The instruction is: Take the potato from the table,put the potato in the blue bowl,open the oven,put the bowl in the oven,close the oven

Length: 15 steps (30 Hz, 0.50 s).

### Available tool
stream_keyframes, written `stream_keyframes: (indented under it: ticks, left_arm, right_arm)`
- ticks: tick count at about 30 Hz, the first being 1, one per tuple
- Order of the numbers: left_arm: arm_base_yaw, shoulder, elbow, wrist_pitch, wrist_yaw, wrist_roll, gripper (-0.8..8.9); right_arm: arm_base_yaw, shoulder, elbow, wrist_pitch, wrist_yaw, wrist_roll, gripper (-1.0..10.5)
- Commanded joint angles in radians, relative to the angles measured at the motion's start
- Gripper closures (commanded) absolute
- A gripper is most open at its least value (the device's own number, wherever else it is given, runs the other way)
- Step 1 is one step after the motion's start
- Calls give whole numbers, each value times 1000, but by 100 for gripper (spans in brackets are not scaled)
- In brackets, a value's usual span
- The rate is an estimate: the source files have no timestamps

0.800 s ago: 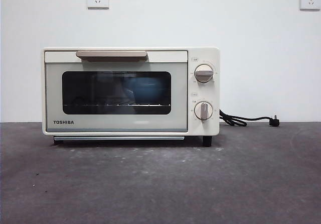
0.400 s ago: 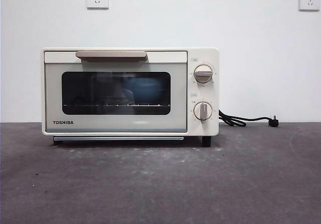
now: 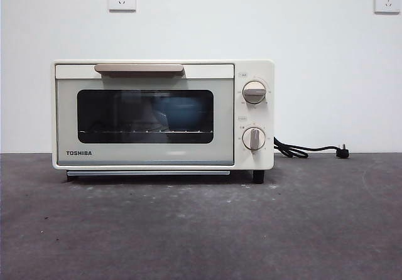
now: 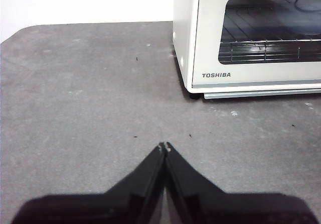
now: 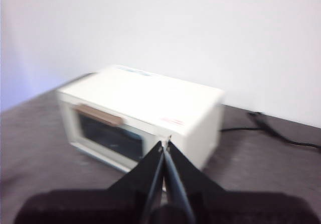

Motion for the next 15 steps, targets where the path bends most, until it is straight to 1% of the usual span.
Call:
stream_keyframes:
  ticks: [1,6,9,12,15]
  left_arm:
    - [3,-3,-11,1,0,-9,818]
    - [3,-3,-11,1,0,-10,817]
    - [3,-3,-11,1,-1,-9,818]
    - [3,-3,-11,1,-1,-10,818]
    - [3,-3,-11,1,0,-9,818]
  right_arm:
    - [-13,-108,-220,150,5,-15,941]
    - [-13,-279,-514,336,17,20,941]
    - [-10,-361,-653,383,102,47,941]
    - [-9,-424,-759,404,160,110,941]
    - [-5,-477,-836,406,212,148,941]
